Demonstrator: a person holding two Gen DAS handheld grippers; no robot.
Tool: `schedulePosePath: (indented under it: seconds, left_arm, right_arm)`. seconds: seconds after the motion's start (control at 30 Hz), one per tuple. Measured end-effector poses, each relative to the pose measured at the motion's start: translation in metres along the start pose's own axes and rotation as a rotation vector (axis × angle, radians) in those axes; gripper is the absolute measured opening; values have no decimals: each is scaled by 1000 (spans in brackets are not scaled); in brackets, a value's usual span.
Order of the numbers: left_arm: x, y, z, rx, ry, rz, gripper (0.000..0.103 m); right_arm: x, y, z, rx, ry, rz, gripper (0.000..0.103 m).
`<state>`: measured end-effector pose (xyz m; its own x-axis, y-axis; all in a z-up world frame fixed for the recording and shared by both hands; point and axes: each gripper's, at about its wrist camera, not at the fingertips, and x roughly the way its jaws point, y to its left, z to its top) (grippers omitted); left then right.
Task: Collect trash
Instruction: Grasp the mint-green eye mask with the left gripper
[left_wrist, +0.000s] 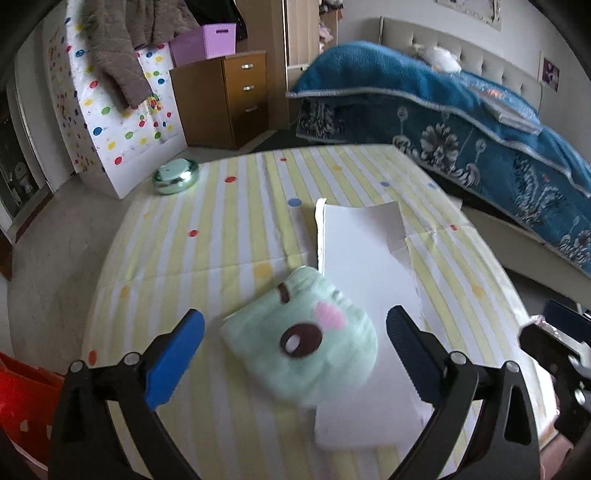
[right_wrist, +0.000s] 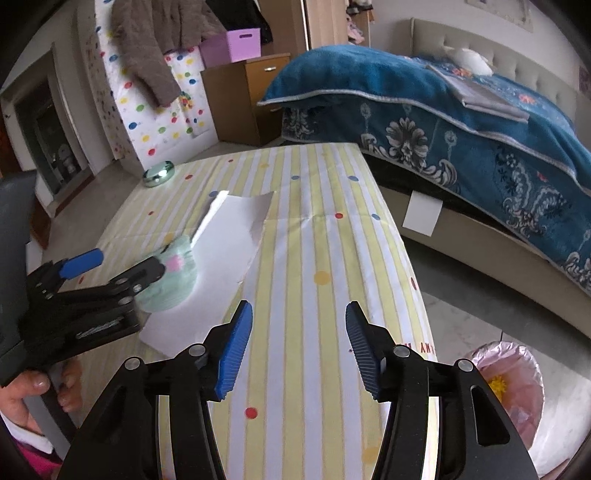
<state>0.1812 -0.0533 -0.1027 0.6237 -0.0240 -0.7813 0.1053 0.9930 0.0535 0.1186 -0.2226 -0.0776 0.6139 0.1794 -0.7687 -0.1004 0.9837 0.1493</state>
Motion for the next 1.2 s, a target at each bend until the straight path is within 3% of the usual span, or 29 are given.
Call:
schedulePosePath:
  seconds: [0.23, 0.47, 0.7, 0.77, 0.83, 0.9, 0.97, 1.0, 1.07, 1.1, 1.2]
  left_arm:
    - [33, -1, -1, 18, 97, 48, 96]
    - [18, 33, -18, -45, 133, -2, 93]
    - [2, 63, -32, -43, 100, -32, 61]
    - [-2, 66, -35, -30, 82, -34, 45]
    - [-5, 68, -36, -17, 77, -54, 16]
    - [-8, 72, -38, -29, 88, -102, 4]
    - [-18, 76, -43, -36, 74, -107, 5]
    - [-20, 77, -43, -36, 61, -102, 10]
    - [-26, 83, -43, -34, 33, -85, 40]
    - [-26, 85, -41, -37, 25, -76, 63]
    - [-23, 91, -35, -42, 9, -73, 67]
  right_arm:
    - [11, -14, 0, 20, 17, -1, 54]
    - [11, -16, -2, 23, 15, 2, 55]
    - [1, -3, -7, -1, 13, 12, 55]
    - [-4, 3, -8, -12, 8, 11, 55]
    - [-6, 9, -9, -21, 4, 10, 55]
    - [-8, 16, -11, -34, 5, 9, 55]
    - [-10, 21, -12, -39, 6, 10, 55]
    - [-11, 24, -13, -45, 7, 12, 56]
    - [-13, 28, -13, -55, 7, 14, 57]
    - [-13, 30, -13, -56, 7, 16, 58]
    - [-13, 36, -13, -59, 8, 23, 58]
